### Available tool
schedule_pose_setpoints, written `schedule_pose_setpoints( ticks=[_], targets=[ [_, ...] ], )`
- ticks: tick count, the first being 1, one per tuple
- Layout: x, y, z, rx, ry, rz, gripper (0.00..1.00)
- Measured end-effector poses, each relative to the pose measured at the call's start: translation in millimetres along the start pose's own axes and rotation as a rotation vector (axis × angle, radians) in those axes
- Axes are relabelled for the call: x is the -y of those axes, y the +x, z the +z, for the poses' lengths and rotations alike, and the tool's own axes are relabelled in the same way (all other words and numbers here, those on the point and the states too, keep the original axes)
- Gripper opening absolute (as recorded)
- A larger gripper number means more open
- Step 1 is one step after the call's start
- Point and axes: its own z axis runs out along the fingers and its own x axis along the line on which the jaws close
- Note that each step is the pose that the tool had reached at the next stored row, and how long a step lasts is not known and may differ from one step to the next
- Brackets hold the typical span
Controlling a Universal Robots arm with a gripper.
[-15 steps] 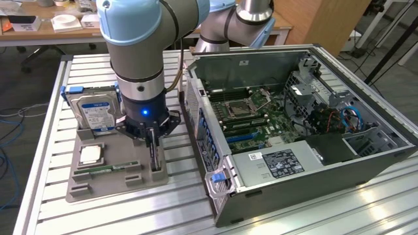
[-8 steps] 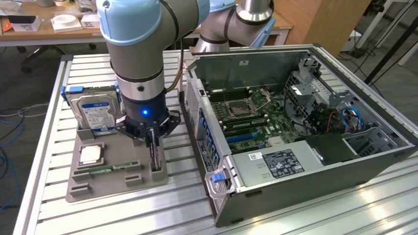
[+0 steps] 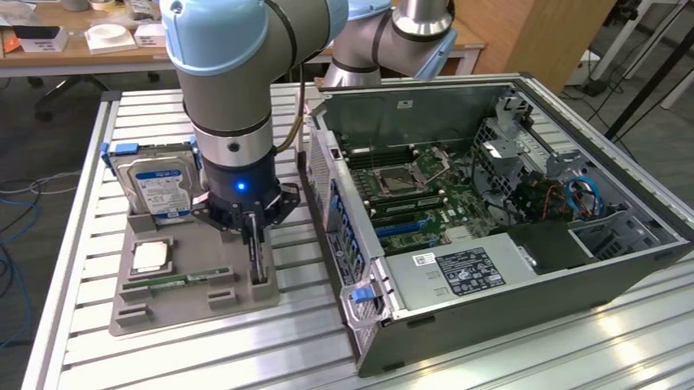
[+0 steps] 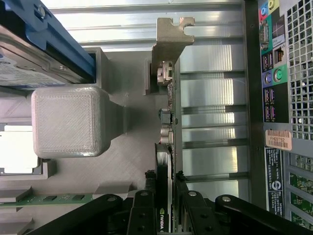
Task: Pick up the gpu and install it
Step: 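Pick up the gpu and move the gpu toward the slot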
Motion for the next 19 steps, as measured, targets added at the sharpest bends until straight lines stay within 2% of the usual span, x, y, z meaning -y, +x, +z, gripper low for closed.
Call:
schedule_pose_setpoints(
  ticks=[6, 19],
  targets=[
    [-0.1, -0.1, -0.7, 0.0003, -0.0003, 0.000, 0.26],
    [-0.6, -0.1, -8.8, 0.0000, -0.0001, 0.000, 0.26]
  ],
)
